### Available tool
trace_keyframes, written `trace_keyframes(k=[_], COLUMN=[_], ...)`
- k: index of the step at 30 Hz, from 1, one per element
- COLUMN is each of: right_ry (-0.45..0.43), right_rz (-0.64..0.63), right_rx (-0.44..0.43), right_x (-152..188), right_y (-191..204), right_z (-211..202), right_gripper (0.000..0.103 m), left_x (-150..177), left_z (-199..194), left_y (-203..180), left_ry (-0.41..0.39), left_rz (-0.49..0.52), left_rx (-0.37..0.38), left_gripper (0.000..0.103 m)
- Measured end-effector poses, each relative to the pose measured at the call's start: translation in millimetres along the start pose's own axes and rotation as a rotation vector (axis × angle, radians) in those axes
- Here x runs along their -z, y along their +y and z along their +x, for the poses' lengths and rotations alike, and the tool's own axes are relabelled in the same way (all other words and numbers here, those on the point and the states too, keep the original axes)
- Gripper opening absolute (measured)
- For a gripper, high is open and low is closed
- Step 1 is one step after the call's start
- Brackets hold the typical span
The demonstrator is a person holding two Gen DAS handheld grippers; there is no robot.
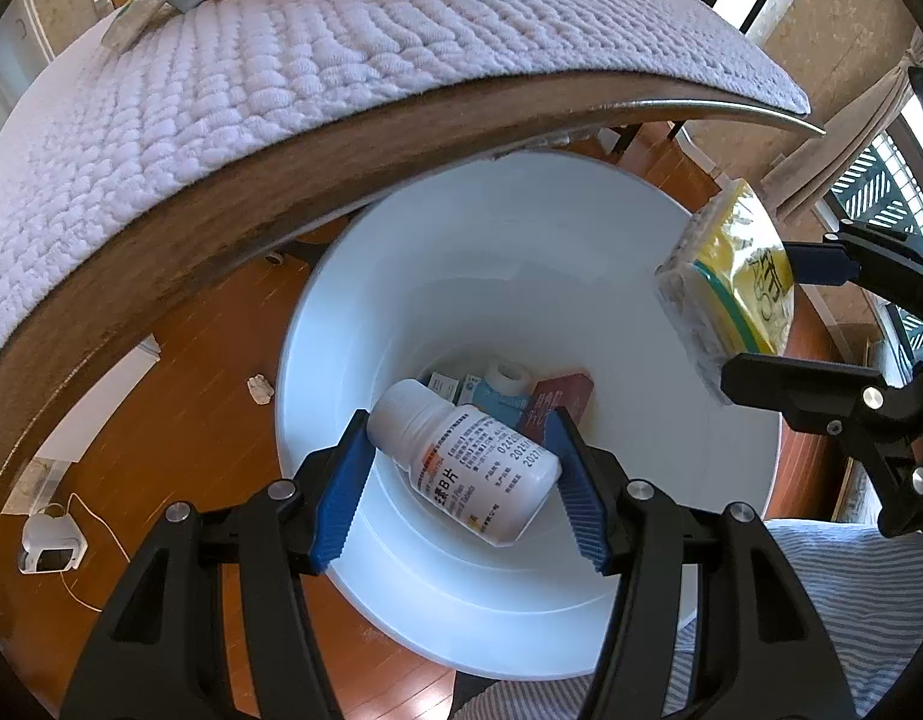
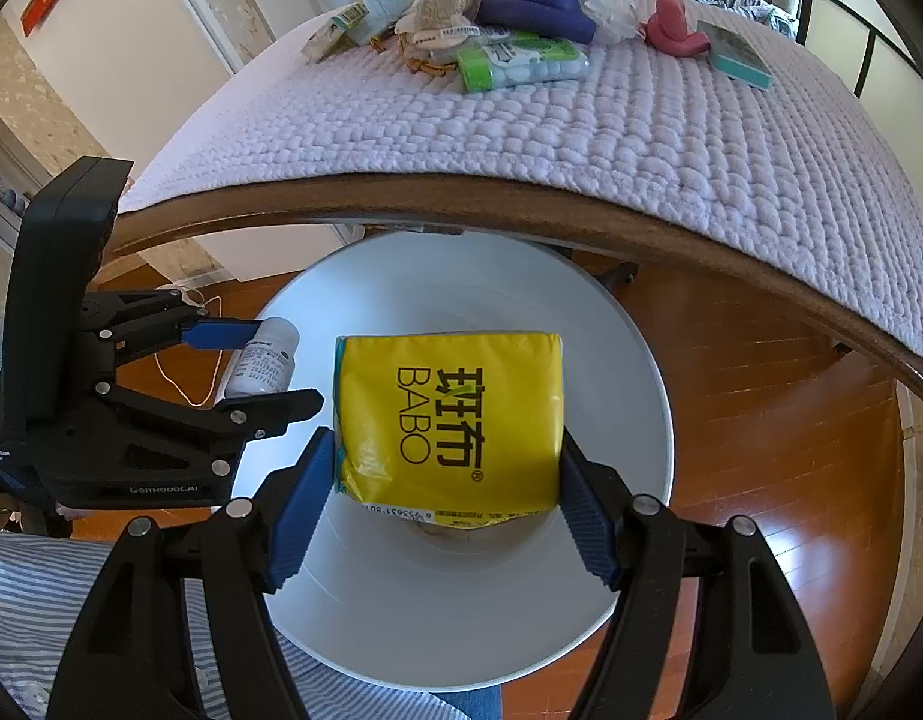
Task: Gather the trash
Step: 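Open both tools to drop the pill bottle and tissue pack into the bucket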
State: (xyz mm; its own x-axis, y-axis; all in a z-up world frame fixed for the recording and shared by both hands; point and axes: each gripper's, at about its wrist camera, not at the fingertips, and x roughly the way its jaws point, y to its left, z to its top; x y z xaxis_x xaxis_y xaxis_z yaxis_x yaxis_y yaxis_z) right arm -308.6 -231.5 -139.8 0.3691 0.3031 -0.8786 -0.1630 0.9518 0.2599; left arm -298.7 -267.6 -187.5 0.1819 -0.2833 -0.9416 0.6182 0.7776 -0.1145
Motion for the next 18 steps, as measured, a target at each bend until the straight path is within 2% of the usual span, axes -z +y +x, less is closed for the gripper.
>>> trace_keyframes(k=[10,11,13,18], right_ry=[0.019,0.02,0.01,-0.054], right_rz=[0.009,0.01,0.01,-0.02], right_rx=[0.002,0.004,0.023,0.069], right_x=[-4.7,-5.1,-6.2,-11.0], right_y=[-0.9,-1.3,-1.3,-0.7], right_z=[13.3,14.3,14.5,1.4], right_gripper=[0.07,0.071,0.086,0.088], left_x=[-3.8,-5.4,-5.1,-12.7], left_z=[13.6,14.8,20.0,6.0], left_y=[-6.2,-7.2,-9.1,-6.8], left_ry=[0.008,0.009,-0.002,-0.041], left_rz=[0.015,0.016,0.008,-0.012], left_rx=[0.016,0.039,0.044,0.085], left_gripper=[0.061,0.069,0.082,0.082])
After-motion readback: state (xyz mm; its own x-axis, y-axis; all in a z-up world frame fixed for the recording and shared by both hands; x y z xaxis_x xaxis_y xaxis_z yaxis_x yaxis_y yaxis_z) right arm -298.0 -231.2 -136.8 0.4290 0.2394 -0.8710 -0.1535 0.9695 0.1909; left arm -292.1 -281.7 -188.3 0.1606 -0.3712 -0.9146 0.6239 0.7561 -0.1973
